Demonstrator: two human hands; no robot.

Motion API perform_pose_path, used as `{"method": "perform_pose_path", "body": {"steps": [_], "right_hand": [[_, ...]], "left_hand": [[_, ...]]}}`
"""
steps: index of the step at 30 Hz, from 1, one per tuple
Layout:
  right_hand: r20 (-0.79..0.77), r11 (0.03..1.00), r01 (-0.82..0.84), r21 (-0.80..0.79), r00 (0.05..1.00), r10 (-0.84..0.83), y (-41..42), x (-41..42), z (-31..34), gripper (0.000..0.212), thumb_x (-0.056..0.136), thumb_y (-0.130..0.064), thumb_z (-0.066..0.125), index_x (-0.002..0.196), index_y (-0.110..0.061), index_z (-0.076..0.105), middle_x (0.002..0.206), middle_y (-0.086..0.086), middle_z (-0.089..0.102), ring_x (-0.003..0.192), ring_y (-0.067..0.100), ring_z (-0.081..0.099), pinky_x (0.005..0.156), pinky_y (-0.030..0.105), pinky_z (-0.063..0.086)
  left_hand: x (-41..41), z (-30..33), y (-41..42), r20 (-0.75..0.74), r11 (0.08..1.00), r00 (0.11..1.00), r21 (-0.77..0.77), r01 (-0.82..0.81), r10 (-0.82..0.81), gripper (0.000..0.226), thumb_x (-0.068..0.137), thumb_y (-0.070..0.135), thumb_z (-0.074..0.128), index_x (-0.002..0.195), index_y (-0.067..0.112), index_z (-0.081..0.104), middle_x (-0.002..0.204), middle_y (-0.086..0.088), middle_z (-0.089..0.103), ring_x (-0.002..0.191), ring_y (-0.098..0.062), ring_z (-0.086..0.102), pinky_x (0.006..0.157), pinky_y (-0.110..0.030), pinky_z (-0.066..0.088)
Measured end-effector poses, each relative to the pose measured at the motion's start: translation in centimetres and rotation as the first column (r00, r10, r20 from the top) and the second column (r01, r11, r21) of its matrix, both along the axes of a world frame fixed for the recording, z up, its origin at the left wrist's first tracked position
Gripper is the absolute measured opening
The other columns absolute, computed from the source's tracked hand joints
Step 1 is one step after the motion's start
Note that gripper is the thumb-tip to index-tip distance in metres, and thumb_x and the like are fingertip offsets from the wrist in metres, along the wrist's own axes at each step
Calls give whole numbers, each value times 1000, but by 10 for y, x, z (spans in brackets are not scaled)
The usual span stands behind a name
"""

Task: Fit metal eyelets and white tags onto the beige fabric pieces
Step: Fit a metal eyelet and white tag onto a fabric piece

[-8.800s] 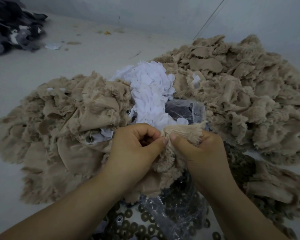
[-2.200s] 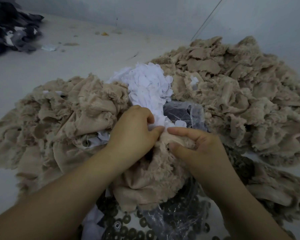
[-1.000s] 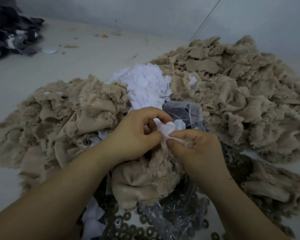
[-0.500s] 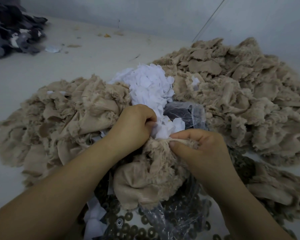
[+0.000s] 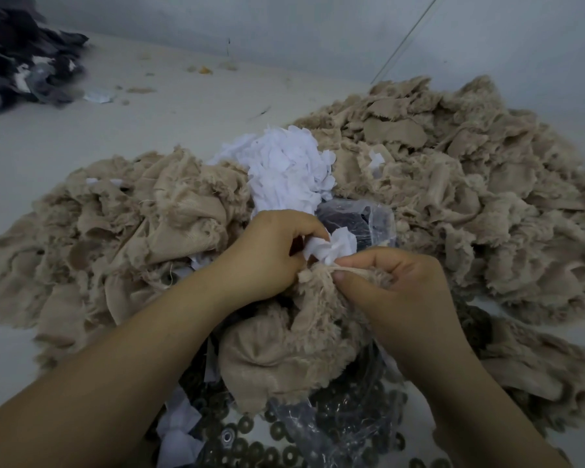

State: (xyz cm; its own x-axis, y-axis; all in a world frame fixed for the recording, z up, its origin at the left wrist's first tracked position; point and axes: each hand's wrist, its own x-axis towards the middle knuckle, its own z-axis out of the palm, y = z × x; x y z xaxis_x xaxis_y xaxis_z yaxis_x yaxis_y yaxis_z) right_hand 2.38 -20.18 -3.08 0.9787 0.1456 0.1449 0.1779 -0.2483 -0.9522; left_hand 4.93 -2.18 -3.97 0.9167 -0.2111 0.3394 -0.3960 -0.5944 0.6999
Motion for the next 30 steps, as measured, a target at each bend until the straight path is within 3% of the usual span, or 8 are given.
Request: {"method": "perform_pose_path", "body": {"steps": [4,9,12,15,18,22,25,30], "right_hand": [[6,999,37,2,999,-37,-2,-1,1,16,78,-13,80,71,-28,77,69,-3,75,69,29,67,62,35,57],[-14,999,38,-5,999,-38,-1,-1,4,13,78,-12,80,74,-25,78,69,-7,75,67,23,69,61,32,58],[-26,999,41,9,999,-40,-3,-2,6,11,78,-14,80,74,-23,78,68,-2,75,69,29,69,61,39,58],[-30,999,29,28,999,-28,-4,-3,10,14,78,-12,80,71,-24,78,67,-4,74,66,26,68,56,24,57],[-29,999,20,49,999,-19,-4,-5,13,19,77,-10,80,72,-29,77,66,-1,74,58,24,66,51,15,49],[-32,998,27,57,999,-25,-6,-6,15,16,77,-9,79,69,-23,76,64,6,72,59,34,64,50,23,50],[-34,997,18,70,999,-15,-7,-6,18,21,77,-6,78,69,-25,76,64,5,72,54,15,60,47,19,49],[34,998,-9,57,999,7,-9,-9,24,22,75,-9,77,72,-30,76,64,2,71,50,21,58,47,16,49]], "left_hand": [[5,-2,1,52,1000,999,26,-10,9,29,76,-20,59,92,-1,75,94,-17,73,83,-13,61,79,-36,49],[5,-6,4,34,998,998,-44,-50,51,33,80,-18,58,97,3,77,92,2,69,88,3,60,82,-9,49],[4,-6,10,-93,978,988,-159,-134,120,28,87,-9,61,91,12,79,84,9,73,80,2,68,78,-14,54],[6,-5,13,-116,970,974,-127,-207,193,27,89,-11,58,78,4,77,74,0,70,71,-12,67,71,-22,54],[10,-4,8,-185,974,959,-39,-224,213,31,91,-15,47,69,5,55,66,-12,48,62,-21,42,63,-26,36],[11,-7,13,-70,948,953,-104,-301,295,35,94,-3,53,62,-15,52,63,-28,48,58,-30,42,60,-41,38],[16,-14,16,4,928,929,-35,-371,371,36,94,-4,53,58,-8,48,58,-22,44,57,-31,44,62,-47,38],[26,-19,12,-27,907,911,105,-407,412,35,80,7,42,54,22,23,56,4,28,53,-11,26,55,-33,20]]}}
